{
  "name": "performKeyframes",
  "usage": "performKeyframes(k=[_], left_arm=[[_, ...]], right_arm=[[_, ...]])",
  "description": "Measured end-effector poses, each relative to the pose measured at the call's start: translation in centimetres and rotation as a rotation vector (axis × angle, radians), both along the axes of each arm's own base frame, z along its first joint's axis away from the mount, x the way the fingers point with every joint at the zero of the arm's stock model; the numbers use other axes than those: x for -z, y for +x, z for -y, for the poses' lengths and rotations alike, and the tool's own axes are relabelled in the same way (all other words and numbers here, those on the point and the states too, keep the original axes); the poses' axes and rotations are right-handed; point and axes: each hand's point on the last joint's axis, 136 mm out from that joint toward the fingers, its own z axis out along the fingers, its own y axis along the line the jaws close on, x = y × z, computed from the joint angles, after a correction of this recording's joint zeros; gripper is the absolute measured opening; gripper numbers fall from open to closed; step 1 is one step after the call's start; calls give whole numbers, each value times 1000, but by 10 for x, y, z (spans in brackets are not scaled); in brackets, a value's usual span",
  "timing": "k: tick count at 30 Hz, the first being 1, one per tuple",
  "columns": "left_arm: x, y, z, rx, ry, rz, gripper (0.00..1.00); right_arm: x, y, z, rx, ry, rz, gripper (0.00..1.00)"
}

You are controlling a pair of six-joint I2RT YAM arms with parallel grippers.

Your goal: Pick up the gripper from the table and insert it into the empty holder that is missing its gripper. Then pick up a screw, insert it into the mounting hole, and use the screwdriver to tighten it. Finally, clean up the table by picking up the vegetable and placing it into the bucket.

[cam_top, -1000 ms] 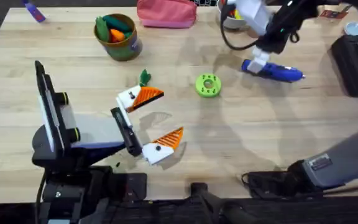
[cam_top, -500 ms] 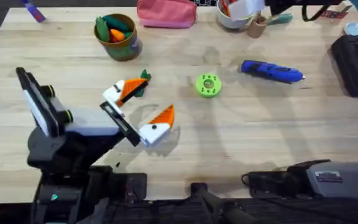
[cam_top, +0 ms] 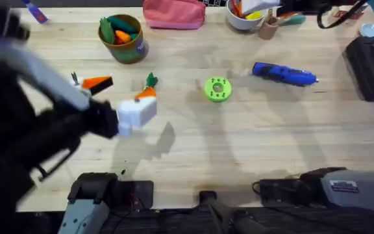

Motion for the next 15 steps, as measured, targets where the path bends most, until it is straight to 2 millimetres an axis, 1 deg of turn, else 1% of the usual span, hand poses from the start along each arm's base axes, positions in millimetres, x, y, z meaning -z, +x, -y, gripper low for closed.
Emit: performKeyframes(k=[2,5,8,10,15], left_arm=[[3,8,-6,-26,29,-89,985],[15,26,-14,-56,71,-220,985],[30,44,-20,-82,105,-308,985],[41,55,-24,-91,129,-360,985],[62,76,-31,-48,220,-446,985]], right_arm=[[-1,-4,0,8,11,2,992],[2,-13,1,11,25,4,992],[11,-23,5,28,46,10,992],[20,-30,12,54,59,8,992],[38,-48,27,103,102,-1,992]])
